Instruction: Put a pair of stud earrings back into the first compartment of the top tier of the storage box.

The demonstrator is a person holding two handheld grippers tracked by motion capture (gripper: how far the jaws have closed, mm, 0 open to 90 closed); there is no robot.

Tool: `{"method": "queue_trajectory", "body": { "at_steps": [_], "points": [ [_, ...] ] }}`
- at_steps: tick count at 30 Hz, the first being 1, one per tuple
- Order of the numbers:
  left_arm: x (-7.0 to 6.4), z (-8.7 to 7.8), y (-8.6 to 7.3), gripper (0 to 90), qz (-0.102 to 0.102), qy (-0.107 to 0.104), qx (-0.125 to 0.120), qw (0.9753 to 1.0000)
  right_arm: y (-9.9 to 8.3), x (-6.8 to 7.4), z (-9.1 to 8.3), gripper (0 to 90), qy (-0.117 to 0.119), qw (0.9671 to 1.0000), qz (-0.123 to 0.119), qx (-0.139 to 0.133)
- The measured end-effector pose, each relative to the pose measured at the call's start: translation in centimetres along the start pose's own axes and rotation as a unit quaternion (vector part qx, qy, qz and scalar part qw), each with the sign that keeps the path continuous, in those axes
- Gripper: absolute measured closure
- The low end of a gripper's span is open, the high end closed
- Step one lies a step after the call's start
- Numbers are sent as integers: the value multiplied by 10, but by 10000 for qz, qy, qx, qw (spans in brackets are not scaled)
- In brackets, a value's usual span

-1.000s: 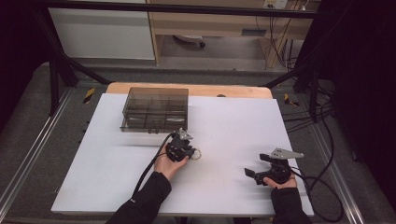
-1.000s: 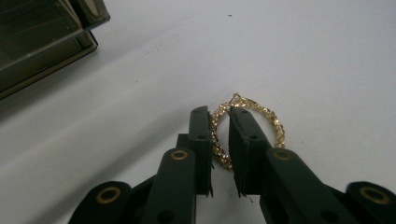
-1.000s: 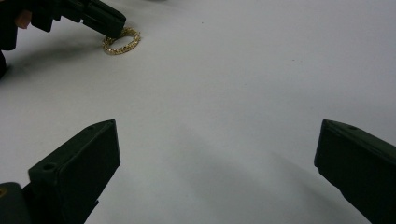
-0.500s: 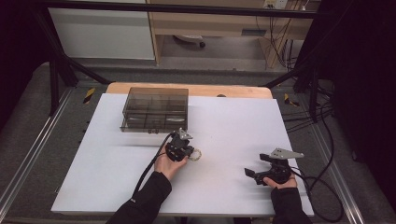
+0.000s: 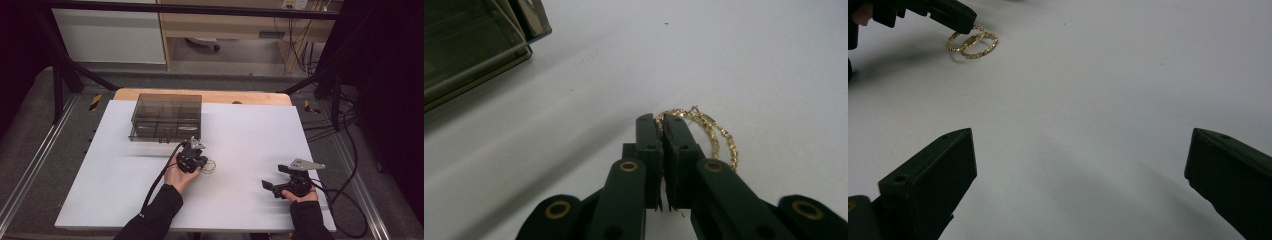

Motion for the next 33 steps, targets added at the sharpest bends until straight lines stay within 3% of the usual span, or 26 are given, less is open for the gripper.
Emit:
{"method": "queue_trajectory", "body": {
  "at_steps": [7,10,12,33],
  "points": [
    [-1,-8,2,862,163,-30,-34,9999,0,0,0,7,2,10000,-3,-3],
    [-3,-12,2,862,149,-60,-41,9999,0,0,0,7,-1,10000,-1,1],
    [-5,-15,1,863,37,-61,-66,10000,0,0,0,7,-1,10000,-3,2],
    [0,-45,-4,862,114,-169,-133,9997,0,0,0,7,-7,10000,-10,6]
  ]
}}
Point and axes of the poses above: each handheld gripper's, and its own axes: z roughly forward along the jaws, y roughly out of its top, x roughly to its left, the point moved 10 cm from there along z, roughly forward along the jaws, and after that the axes turned 6 degrees about -x, right-handed, at the moved point
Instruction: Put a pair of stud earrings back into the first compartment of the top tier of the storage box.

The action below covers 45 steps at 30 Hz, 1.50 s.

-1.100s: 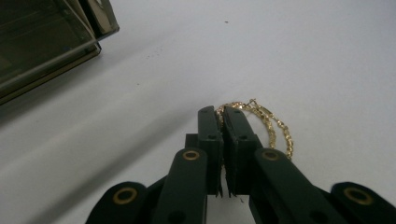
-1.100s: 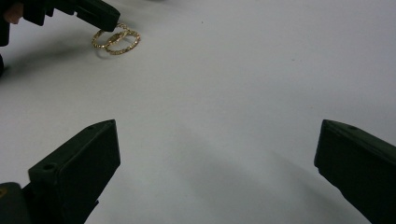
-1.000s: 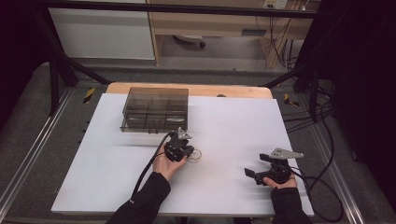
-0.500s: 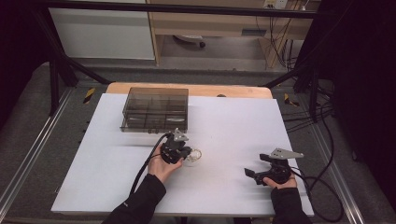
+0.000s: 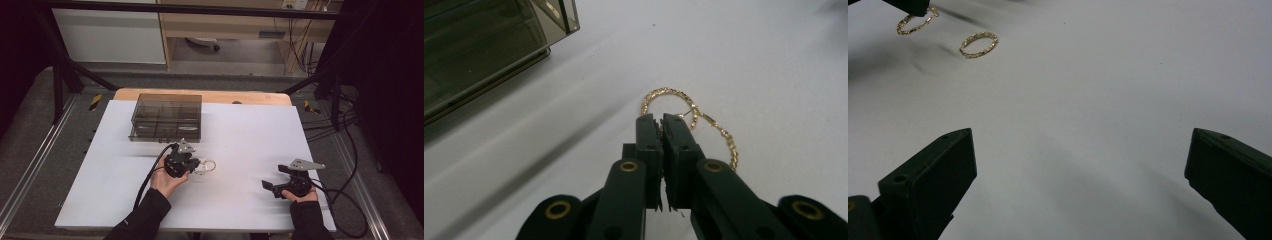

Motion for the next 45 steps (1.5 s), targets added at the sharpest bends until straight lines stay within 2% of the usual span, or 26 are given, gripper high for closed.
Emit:
{"method": "queue_trajectory", "body": {
  "at_steps": [16,21,45],
  "points": [
    [4,-19,0,863,77,24,-68,9999,0,0,0,7,-5,10000,10,2],
    [10,-27,-1,863,90,66,-74,9999,0,0,0,7,-5,10000,0,5],
    [38,-55,-10,863,-103,238,-143,9996,0,0,0,7,-14,10000,15,1]
  ]
}}
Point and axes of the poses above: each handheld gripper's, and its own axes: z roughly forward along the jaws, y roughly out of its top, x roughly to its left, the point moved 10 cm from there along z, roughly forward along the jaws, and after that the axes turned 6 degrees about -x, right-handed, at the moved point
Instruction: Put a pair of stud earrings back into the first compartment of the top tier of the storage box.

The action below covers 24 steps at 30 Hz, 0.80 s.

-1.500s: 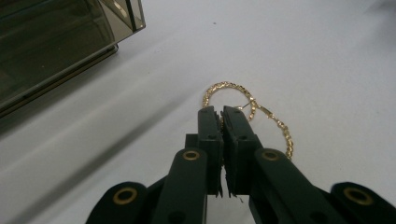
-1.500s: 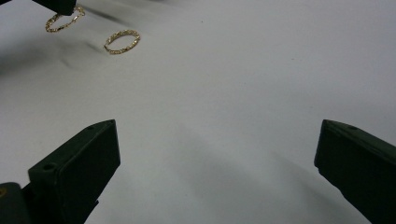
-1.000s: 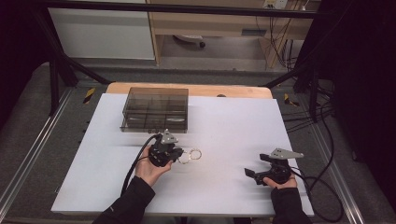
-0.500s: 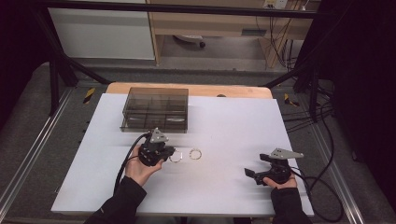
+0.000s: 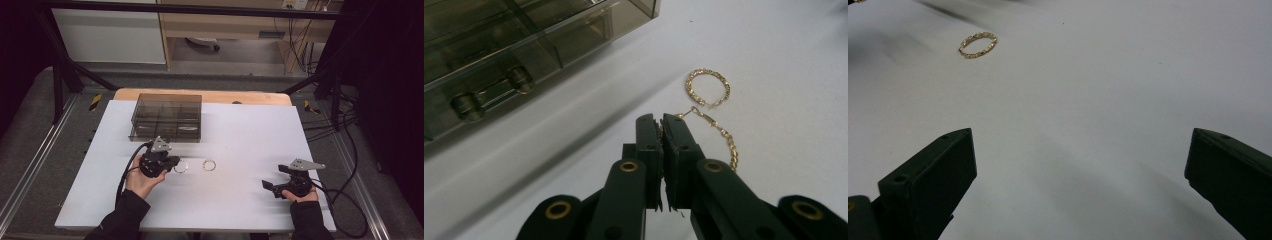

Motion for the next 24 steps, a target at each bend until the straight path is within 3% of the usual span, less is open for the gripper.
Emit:
{"method": "queue_trajectory", "body": {
  "at_steps": [24],
  "points": [
    [24,-28,0,863,-137,190,-58,9997,0,0,0,7,1,10000,-4,0]
  ]
}}
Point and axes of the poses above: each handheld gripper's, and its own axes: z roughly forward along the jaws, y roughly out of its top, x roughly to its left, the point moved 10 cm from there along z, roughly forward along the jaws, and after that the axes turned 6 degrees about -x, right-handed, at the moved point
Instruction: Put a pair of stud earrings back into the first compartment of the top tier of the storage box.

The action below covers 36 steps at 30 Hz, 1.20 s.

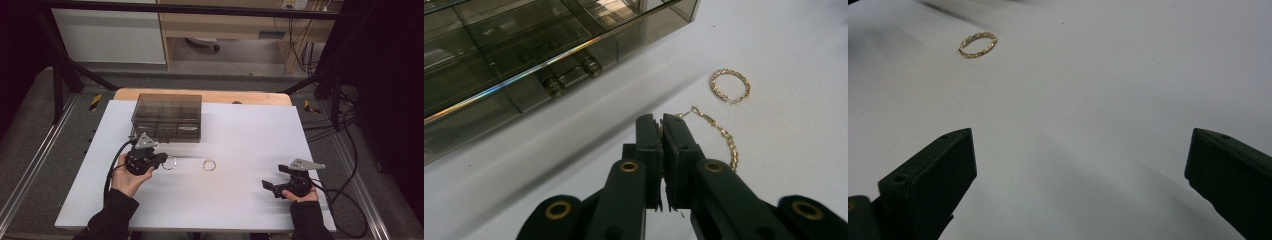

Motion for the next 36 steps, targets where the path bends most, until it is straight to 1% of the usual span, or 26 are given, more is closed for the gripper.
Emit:
{"method": "queue_trajectory", "body": {
  "at_steps": [4,17,19,20,21,32,36],
  "points": [
    [5,-4,0,863,19,54,21,10000,0,0,0,7,-1,10000,0,0],
    [24,-18,4,863,-69,158,-5,9999,0,0,0,7,-1,10000,1,-1],
    [28,-20,6,863,-14,213,-26,9998,0,0,0,7,-2,10000,5,-1],
    [27,-20,6,863,-65,186,-6,9998,0,0,0,7,-1,10000,5,-2],
    [28,-21,7,863,-73,195,-8,9998,0,0,0,7,-2,10000,4,0],
    [39,-26,16,863,-43,302,4,9995,0,0,0,7,-4,10000,4,4],
    [43,-28,20,864,-98,313,0,9995,0,0,0,7,-3,10000,4,0]
  ]
}}
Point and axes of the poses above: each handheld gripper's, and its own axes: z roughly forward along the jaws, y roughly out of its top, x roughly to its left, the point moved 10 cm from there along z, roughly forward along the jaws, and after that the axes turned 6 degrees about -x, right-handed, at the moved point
